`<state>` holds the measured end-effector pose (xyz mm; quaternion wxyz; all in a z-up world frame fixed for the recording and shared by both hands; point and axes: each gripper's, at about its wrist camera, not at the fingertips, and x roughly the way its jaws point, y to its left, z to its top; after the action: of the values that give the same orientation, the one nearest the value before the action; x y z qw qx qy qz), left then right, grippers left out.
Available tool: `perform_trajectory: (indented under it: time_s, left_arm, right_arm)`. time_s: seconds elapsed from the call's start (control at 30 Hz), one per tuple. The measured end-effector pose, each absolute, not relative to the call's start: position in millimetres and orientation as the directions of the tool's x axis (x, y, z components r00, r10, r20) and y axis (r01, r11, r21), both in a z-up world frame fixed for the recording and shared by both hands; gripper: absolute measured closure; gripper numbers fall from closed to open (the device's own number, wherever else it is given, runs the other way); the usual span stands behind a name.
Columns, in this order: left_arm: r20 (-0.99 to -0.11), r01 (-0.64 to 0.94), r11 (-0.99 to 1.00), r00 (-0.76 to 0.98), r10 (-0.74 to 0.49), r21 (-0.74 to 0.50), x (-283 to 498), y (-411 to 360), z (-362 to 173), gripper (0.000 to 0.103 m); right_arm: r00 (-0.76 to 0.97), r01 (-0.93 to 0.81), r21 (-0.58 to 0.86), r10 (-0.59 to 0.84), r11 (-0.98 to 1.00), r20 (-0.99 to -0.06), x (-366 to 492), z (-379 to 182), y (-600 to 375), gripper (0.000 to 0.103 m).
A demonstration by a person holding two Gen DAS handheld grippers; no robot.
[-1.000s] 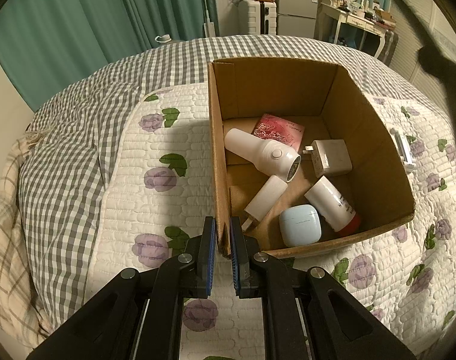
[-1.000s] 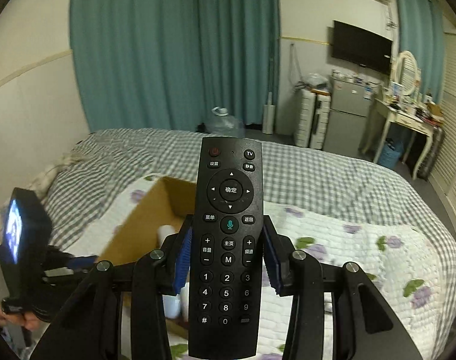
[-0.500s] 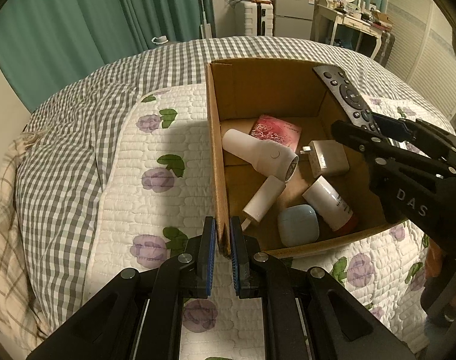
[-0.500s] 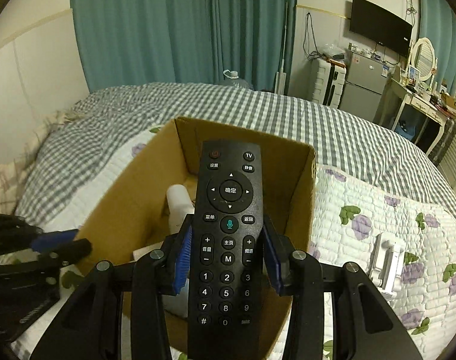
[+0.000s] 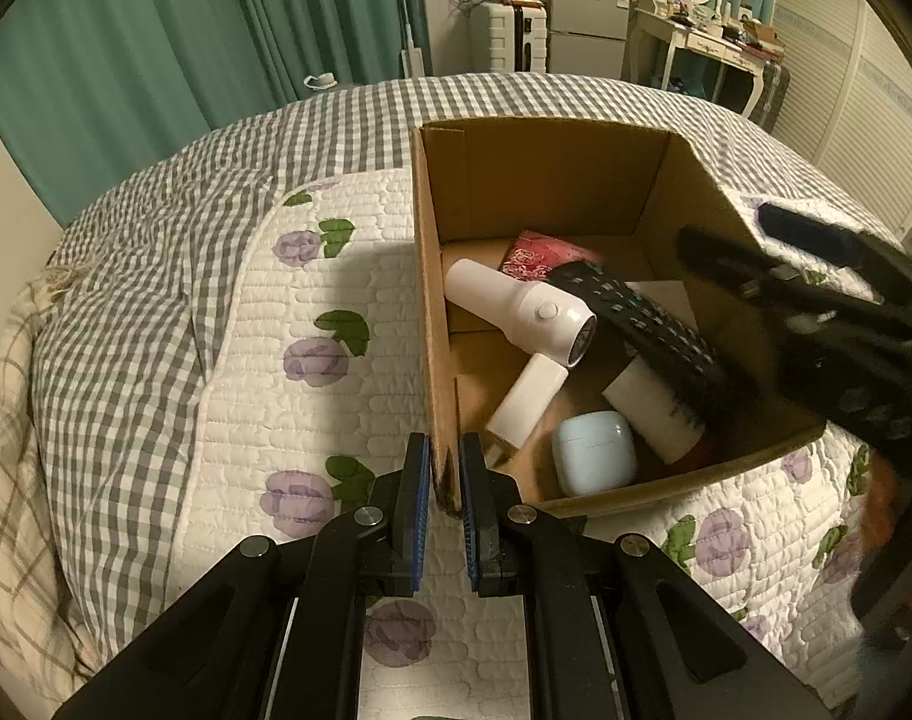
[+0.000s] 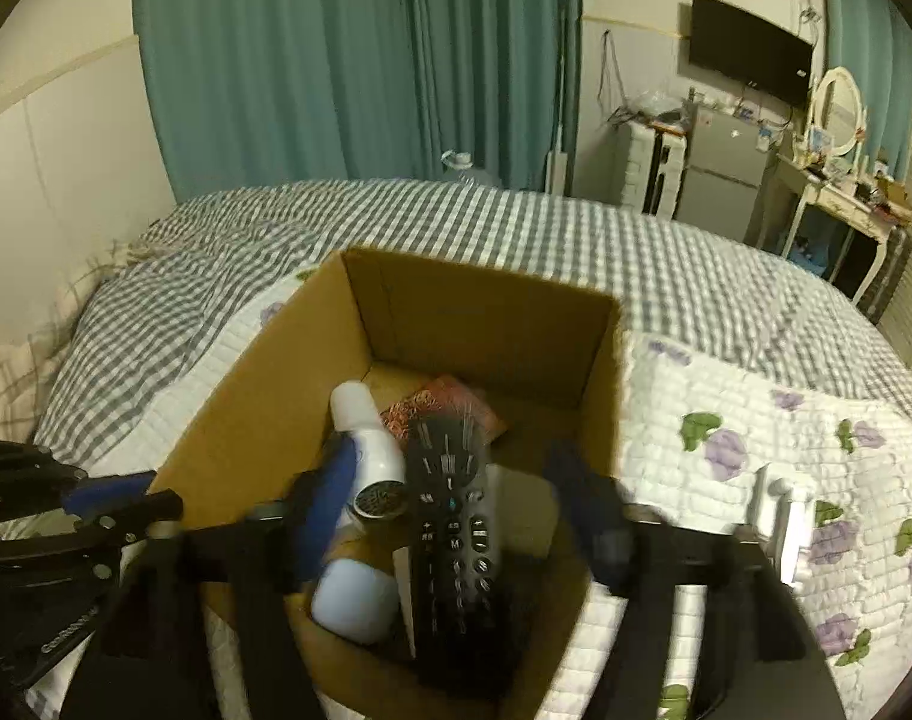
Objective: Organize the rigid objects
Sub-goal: 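Carry the black remote into the box and release it, then return the right tool and grasp the white folding phone stand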
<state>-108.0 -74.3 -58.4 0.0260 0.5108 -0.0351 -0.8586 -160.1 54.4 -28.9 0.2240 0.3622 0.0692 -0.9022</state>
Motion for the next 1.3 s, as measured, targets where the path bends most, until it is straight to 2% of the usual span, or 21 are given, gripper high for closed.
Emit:
perform_trajectory:
  time_s: [0.1, 0.27, 0.5, 0.93, 1.1, 1.3]
  left_arm:
    - [-0.876, 0.011, -0.997, -0.476, -0.078, 0.083, -108.4, -74.6, -58.1, 0.094]
    - [-0.877, 0.014, -0.996, -0.474, -0.080, 0.083, -108.3, -74.5, -57.6, 0.094]
    - [-0.878, 0.017, -0.996, -0.472, -0.083, 0.085, -108.6, -75.5, -58.5, 0.094]
    - [-0.878, 0.025, -0.995, -0.469, -0.094, 0.094, -109.2, -73.5, -59.2, 0.094]
    - [-0.876, 0.030, -0.995, -0.472, -0.099, 0.096, -108.6, -72.9, -59.0, 0.094]
    - [-0.877, 0.031, -0.995, -0.472, -0.096, 0.092, -109.0, -73.2, -59.0, 0.094]
  right_arm:
    - [-0.651, 0.451, 0.048, -0.365, -0.891, -0.665, -156.9, -15.1, 66.1, 0.028]
    - [-0.697, 0.421, 0.013, -0.333, -0.907, -0.635, -151.3, 6.5, 96.9, 0.014]
    - [-0.754, 0.309, -0.083, -0.191, -0.947, -0.629, -168.7, 13.3, 151.5, 0.013]
    - [-0.668, 0.139, -0.085, -0.030, -0.987, -0.744, -208.2, -78.6, 235.8, 0.013]
    - [-0.600, 0.141, -0.066, -0.032, -0.988, -0.799, -215.0, -108.2, 243.7, 0.013]
    - [-0.591, 0.129, -0.042, -0.043, -0.991, -0.806, -223.9, -113.0, 248.1, 0.013]
